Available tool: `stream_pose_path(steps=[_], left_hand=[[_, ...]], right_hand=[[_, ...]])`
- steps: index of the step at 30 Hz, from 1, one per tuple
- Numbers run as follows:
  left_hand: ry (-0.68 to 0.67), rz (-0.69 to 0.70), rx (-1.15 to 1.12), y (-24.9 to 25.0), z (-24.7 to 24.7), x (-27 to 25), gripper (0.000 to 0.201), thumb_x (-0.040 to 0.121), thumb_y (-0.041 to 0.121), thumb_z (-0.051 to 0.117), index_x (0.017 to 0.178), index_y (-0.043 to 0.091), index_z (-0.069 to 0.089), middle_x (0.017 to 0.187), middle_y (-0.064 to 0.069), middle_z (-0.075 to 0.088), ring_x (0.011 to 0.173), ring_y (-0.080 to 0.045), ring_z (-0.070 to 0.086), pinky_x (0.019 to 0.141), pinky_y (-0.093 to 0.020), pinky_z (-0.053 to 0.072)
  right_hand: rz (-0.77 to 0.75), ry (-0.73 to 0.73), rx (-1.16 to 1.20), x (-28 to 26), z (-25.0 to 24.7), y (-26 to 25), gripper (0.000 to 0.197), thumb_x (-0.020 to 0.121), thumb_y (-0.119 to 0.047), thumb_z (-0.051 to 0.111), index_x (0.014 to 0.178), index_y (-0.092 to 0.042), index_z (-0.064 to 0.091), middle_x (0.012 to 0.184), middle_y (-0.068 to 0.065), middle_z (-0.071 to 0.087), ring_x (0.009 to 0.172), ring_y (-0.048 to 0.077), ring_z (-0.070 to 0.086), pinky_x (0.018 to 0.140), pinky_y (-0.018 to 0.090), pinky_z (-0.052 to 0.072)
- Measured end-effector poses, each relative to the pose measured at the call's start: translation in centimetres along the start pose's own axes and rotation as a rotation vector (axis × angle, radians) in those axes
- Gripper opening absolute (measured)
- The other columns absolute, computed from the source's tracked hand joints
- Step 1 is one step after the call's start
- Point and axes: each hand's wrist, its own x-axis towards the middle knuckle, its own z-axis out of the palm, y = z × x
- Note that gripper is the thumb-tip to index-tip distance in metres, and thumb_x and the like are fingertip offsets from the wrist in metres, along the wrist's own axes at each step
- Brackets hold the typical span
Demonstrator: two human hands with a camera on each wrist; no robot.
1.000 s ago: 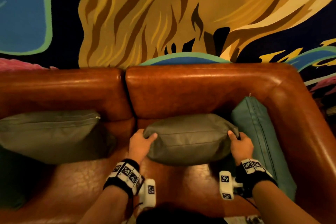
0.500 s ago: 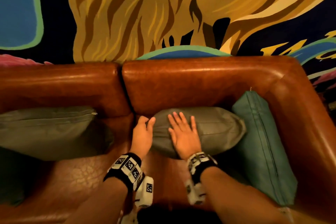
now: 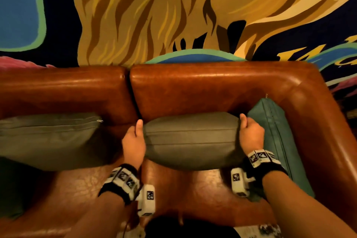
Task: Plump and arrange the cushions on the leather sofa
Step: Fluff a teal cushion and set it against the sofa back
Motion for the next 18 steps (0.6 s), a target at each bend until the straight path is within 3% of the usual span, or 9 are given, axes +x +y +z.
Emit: stream_pose_path(steps=[3, 6, 8, 10, 13, 15, 16, 18], left_hand=[[-0.05, -0.047, 0.019, -1.2, -1.3, -0.3, 0.056, 0.103, 0.05, 0.04, 0.086, -0.001, 0.057, 0.083, -0.013, 0.062, 0.085, -0.032, 0.059, 0.075, -0.036, 0.038], [-0.077, -0.061, -0.056, -2.9, -1.9, -0.1, 0.048, 0.102, 0.047, 0.046, 0.086, 0.003, 0.06, 0.084, -0.014, 0.064, 0.087, -0.033, 0.062, 0.076, -0.04, 0.043], [-0.217, -0.116, -0.121, -5.3, -3.6, -0.3, 0.042, 0.094, 0.054, 0.057, 0.085, 0.013, 0.063, 0.083, -0.012, 0.067, 0.083, -0.03, 0.066, 0.075, -0.046, 0.049], [-0.442, -0.26, -0.168, -8.7, -5.9, -0.8, 0.041, 0.082, 0.055, 0.072, 0.085, 0.016, 0.063, 0.085, -0.015, 0.067, 0.081, -0.03, 0.067, 0.074, -0.051, 0.054], [-0.685, -0.48, -0.056, -12.6, -9.0, -2.5, 0.038, 0.077, 0.025, 0.083, 0.102, 0.005, 0.062, 0.098, -0.019, 0.066, 0.081, -0.025, 0.069, 0.08, -0.054, 0.055], [-0.843, -0.475, 0.143, -13.2, -9.4, -3.7, 0.051, 0.074, 0.041, 0.084, 0.106, 0.007, 0.065, 0.097, -0.013, 0.07, 0.076, -0.018, 0.067, 0.074, -0.043, 0.055], [-0.852, -0.469, 0.143, -12.3, -9.1, -4.3, 0.054, 0.077, 0.051, 0.079, 0.113, 0.012, 0.066, 0.103, -0.01, 0.07, 0.083, -0.019, 0.068, 0.073, -0.041, 0.058], [-0.82, -0.55, -0.082, -10.0, -7.3, -5.4, 0.04, 0.096, 0.039, 0.061, 0.132, 0.021, 0.056, 0.115, -0.005, 0.066, 0.094, -0.022, 0.066, 0.068, -0.042, 0.063]], right_hand=[[-0.028, -0.002, -0.01, -0.5, -0.9, -0.8, 0.048, 0.104, -0.04, 0.043, 0.066, -0.011, 0.047, 0.075, 0.025, 0.063, 0.083, 0.045, 0.062, 0.068, 0.041, 0.04], [-0.105, 0.063, 0.07, -0.4, -1.4, -4.3, 0.05, 0.101, -0.044, 0.049, 0.061, -0.014, 0.045, 0.061, 0.012, 0.055, 0.071, 0.038, 0.06, 0.061, 0.033, 0.028], [-0.212, 0.081, 0.143, -1.1, -2.5, -7.2, 0.05, 0.095, -0.049, 0.058, 0.06, -0.014, 0.049, 0.052, 0.002, 0.051, 0.059, 0.027, 0.052, 0.06, 0.031, 0.026], [-0.309, 0.039, 0.262, -2.8, -3.8, -10.2, 0.047, 0.086, -0.053, 0.068, 0.059, -0.016, 0.058, 0.049, -0.002, 0.051, 0.053, 0.014, 0.047, 0.059, 0.032, 0.031], [-0.492, -0.177, 0.414, -8.6, -3.8, -13.6, 0.037, 0.076, -0.051, 0.078, 0.061, -0.019, 0.065, 0.054, -0.002, 0.059, 0.054, 0.003, 0.05, 0.056, 0.03, 0.039], [-0.676, -0.354, 0.333, -13.8, -1.7, -13.6, 0.04, 0.076, -0.055, 0.074, 0.066, -0.018, 0.062, 0.059, -0.002, 0.059, 0.057, 0.007, 0.054, 0.057, 0.033, 0.04], [-0.729, -0.443, 0.266, -16.3, -0.2, -12.8, 0.041, 0.077, -0.058, 0.071, 0.07, -0.019, 0.06, 0.063, -0.002, 0.059, 0.061, 0.01, 0.056, 0.057, 0.034, 0.04], [-0.75, -0.61, 0.104, -20.2, 3.1, -10.0, 0.036, 0.08, -0.056, 0.067, 0.08, -0.021, 0.056, 0.075, 0.0, 0.063, 0.072, 0.016, 0.061, 0.062, 0.033, 0.04]])
